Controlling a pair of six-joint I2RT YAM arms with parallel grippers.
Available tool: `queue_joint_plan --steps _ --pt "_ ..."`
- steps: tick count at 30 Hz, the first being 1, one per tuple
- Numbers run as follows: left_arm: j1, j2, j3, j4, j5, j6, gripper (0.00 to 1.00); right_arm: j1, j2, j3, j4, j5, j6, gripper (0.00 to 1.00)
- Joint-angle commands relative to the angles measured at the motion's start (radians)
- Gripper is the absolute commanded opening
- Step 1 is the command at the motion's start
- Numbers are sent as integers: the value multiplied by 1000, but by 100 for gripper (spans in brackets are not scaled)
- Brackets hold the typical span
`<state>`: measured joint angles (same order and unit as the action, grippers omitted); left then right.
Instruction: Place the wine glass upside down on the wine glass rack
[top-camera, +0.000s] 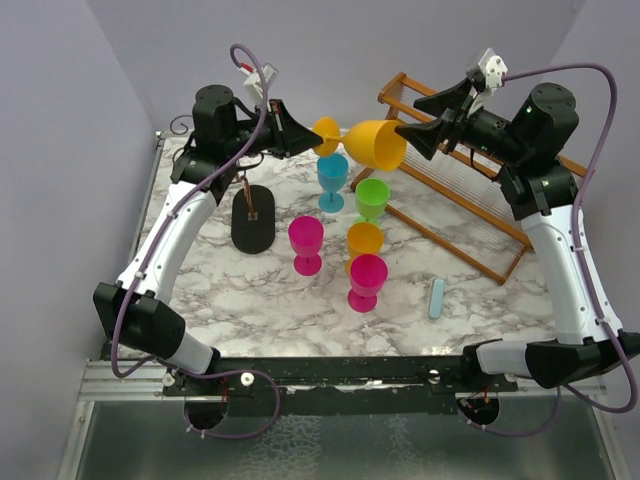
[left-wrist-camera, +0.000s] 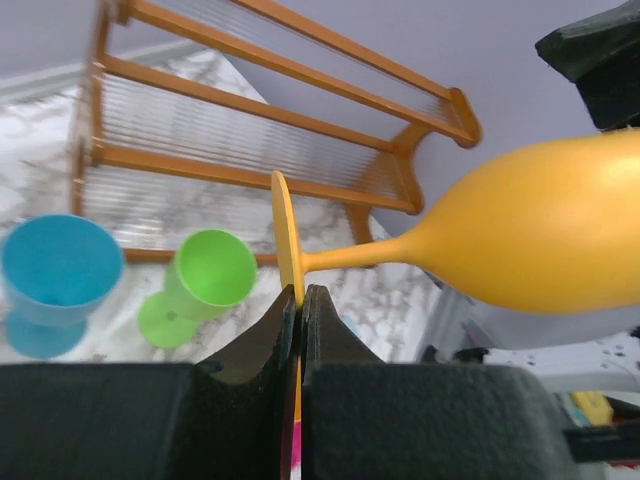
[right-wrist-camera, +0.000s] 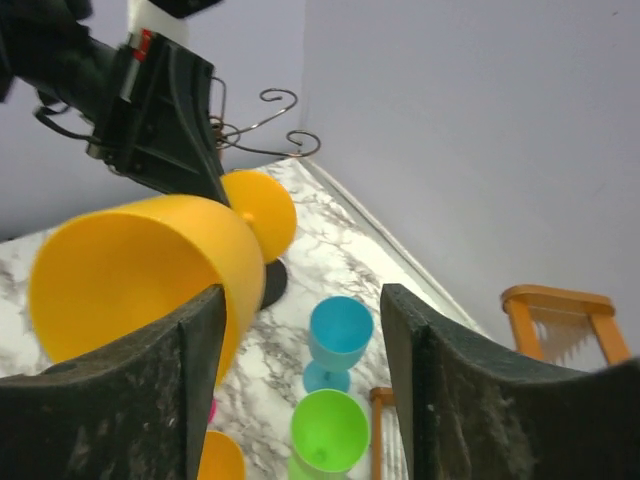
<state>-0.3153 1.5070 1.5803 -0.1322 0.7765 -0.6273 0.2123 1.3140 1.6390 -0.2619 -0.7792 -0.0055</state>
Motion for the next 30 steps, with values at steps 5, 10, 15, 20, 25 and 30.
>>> queue_joint_plan --steps 5,10,15,20,25,30 --pt "103 -124 164 -219 -200 336 0 -1 -57 73 -144 163 -183 73" --pt "149 -170 281 -361 -415 585 0 -1 -80 21 -181 249 -309 83" --pt "214 -212 378 -436 -621 766 0 -1 -92 -98 -204 217 -432 85" --pt "276 -245 451 -467 -862 930 0 -1 -111 -226 -234 7 -524 87" --pt "334 -276 445 -430 -1126 1102 0 -1 -139 -360 -199 -164 -557 88" --pt "390 -304 387 -389 -1285 1217 0 -1 -140 -412 -194 -214 -536 88"
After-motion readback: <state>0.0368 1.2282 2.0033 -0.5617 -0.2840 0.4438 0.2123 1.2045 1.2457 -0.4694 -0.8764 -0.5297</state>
